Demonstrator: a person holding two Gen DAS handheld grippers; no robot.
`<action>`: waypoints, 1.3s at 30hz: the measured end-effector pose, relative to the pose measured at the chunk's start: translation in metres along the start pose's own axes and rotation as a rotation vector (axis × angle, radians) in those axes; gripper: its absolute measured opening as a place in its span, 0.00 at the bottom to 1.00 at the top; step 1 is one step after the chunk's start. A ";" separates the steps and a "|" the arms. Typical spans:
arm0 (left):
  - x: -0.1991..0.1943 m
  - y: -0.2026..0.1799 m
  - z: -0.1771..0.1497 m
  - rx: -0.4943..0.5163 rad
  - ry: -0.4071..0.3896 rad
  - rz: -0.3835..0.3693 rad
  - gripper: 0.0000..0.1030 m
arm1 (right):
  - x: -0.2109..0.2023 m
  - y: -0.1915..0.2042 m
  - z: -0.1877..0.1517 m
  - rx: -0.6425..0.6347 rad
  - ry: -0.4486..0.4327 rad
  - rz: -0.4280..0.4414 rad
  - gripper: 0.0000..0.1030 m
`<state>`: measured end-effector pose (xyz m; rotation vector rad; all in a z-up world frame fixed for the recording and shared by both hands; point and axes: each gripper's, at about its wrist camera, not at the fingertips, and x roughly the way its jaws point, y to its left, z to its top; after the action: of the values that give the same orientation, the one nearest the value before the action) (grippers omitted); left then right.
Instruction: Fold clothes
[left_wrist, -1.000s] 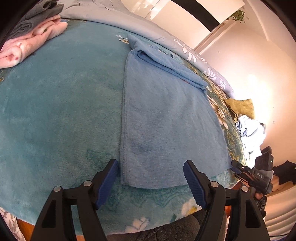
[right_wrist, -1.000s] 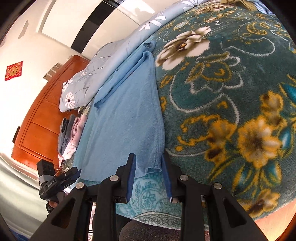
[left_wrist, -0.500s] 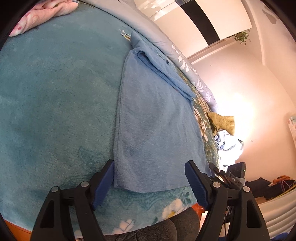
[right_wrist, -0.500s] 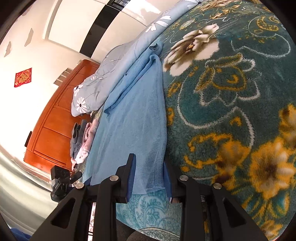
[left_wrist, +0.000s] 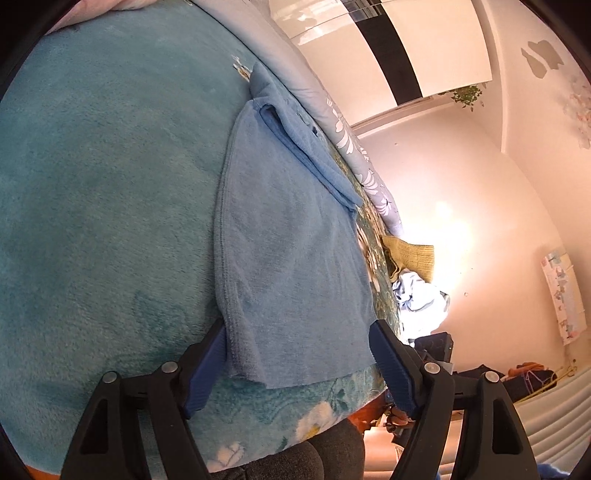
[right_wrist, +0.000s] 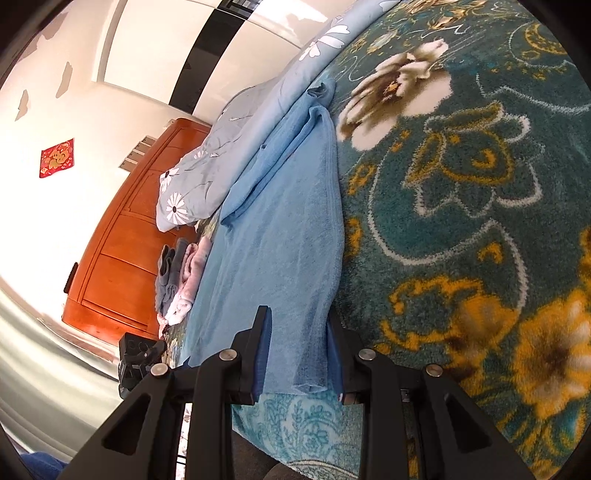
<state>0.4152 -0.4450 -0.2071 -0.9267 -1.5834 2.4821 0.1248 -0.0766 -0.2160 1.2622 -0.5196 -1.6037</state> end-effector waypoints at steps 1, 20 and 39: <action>0.000 0.000 0.000 0.003 0.000 0.001 0.77 | -0.001 0.000 -0.001 0.001 -0.003 0.001 0.28; -0.017 0.018 0.002 -0.085 -0.079 -0.161 0.61 | -0.004 -0.009 -0.005 0.034 0.022 -0.032 0.07; 0.005 0.004 -0.004 -0.015 0.060 0.084 0.56 | 0.002 -0.003 -0.002 0.002 0.068 -0.069 0.08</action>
<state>0.4140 -0.4423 -0.2139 -1.0807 -1.5792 2.4741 0.1253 -0.0772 -0.2199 1.3441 -0.4395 -1.6114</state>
